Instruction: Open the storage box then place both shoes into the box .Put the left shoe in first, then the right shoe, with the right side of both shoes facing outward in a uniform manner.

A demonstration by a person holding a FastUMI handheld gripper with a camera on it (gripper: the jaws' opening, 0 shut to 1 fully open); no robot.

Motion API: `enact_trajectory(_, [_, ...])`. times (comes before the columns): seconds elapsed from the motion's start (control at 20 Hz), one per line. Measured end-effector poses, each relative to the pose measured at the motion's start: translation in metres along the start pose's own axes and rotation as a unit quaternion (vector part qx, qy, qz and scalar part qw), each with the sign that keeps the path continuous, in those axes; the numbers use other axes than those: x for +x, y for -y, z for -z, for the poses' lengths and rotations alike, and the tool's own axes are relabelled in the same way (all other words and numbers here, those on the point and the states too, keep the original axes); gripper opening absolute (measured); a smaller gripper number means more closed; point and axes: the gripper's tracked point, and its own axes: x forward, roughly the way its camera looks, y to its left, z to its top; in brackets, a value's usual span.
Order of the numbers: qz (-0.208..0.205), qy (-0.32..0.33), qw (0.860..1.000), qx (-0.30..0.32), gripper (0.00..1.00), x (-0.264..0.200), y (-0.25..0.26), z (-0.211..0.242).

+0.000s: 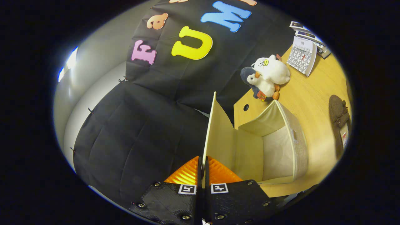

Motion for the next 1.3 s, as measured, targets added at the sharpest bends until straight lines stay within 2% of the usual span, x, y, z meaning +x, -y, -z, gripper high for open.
enact_trajectory(0.5, [-0.002, -0.048, 0.995, -0.083, 0.03, 0.062, -0.056, 0.055])
enact_trajectory(0.6, [-0.001, -0.055, 0.993, -0.105, 0.1, 0.071, -0.058, 0.06])
enact_trajectory(0.65, [-0.001, -0.056, 0.992, -0.112, 0.2, 0.072, -0.06, 0.061])
enact_trajectory(0.75, [-0.006, -0.05, 0.991, -0.126, 0.58, 0.074, -0.065, 0.059])
enact_trajectory(0.8, [-0.006, -0.046, 0.99, -0.135, 0.72, 0.072, -0.065, 0.058])
enact_trajectory(0.85, [-0.001, -0.047, 0.988, -0.147, 0.81, 0.069, -0.061, 0.052])
enact_trajectory(0.9, [0.005, -0.045, 0.987, -0.157, 0.97, 0.065, -0.056, 0.052])
enact_trajectory(1.3, [0.09, 0.029, 0.96, -0.264, 0.97, -0.012, 0.0, -0.025])
